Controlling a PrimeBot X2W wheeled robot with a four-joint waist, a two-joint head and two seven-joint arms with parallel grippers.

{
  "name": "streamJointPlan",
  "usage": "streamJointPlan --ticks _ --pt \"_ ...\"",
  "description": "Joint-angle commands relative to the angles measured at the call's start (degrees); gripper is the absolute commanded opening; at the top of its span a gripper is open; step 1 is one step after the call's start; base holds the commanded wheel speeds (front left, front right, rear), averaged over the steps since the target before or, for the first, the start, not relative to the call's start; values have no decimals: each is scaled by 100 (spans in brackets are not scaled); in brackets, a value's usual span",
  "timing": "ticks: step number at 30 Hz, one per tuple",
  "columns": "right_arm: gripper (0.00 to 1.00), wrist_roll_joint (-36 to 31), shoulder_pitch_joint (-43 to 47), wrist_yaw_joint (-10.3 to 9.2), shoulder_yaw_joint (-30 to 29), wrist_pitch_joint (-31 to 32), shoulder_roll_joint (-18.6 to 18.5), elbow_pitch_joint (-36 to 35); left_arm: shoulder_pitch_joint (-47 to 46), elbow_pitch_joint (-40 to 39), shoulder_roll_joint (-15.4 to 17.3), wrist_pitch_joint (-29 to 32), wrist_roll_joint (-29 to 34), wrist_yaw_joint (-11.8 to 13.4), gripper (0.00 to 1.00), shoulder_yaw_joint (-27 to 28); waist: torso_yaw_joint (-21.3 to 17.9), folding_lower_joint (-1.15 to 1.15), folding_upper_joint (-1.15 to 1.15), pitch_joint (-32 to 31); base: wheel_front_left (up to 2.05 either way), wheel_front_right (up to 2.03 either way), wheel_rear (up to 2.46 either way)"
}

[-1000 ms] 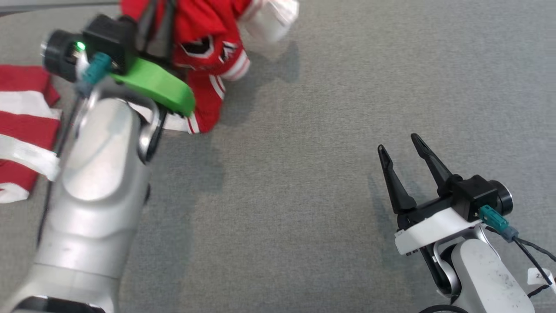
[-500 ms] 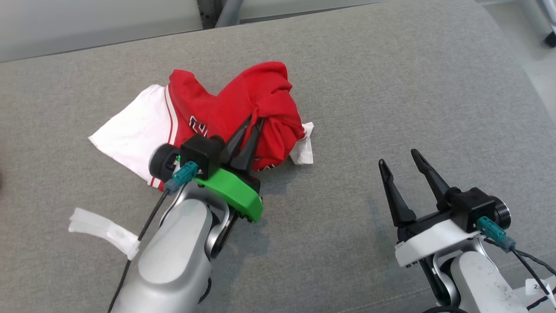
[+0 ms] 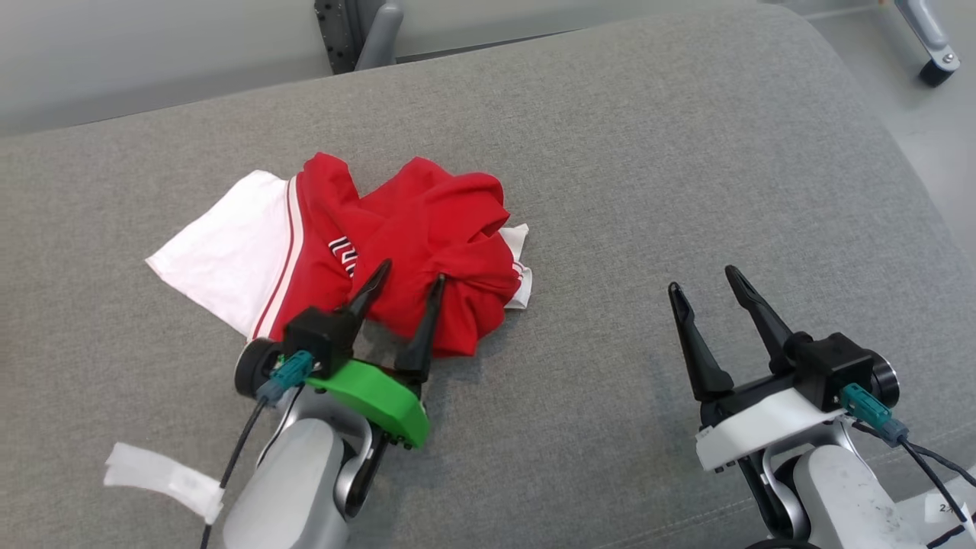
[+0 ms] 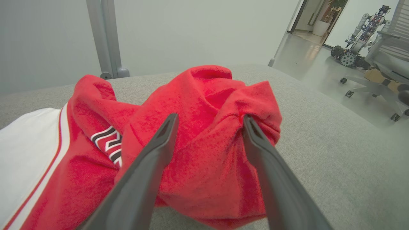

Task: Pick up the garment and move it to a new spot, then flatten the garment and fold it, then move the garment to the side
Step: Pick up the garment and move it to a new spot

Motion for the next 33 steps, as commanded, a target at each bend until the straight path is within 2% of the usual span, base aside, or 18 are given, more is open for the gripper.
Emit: streamJointPlan --ticks 1,7,8,19,26,33 --pt "100 11 94 -2 -17 -15 13 -8 190 -112 44 -2 94 4 100 199 114 0 1 -97 0 0 0" --pt "100 -24 239 -2 -88 -15 44 -40 756 -709 144 -1 484 30 100 1137 391 0 1 -341 0 0 0" --pt "100 -24 239 -2 -88 -15 44 -40 756 -709 144 -1 484 30 100 1137 391 0 1 -341 0 0 0" --pt "100 -75 491 -2 -183 -15 91 -32 2194 -1614 46 -1 1006 134 100 2533 663 0 1 -700 0 0 0" --pt "100 -94 632 -2 -229 -15 79 -30 2674 -1711 13 -1 1019 101 100 2680 688 0 1 -738 0 0 0" --pt "100 -104 641 -2 -212 -15 76 -22 2553 -1725 13 -1 892 151 100 2494 743 0 1 -663 0 0 0"
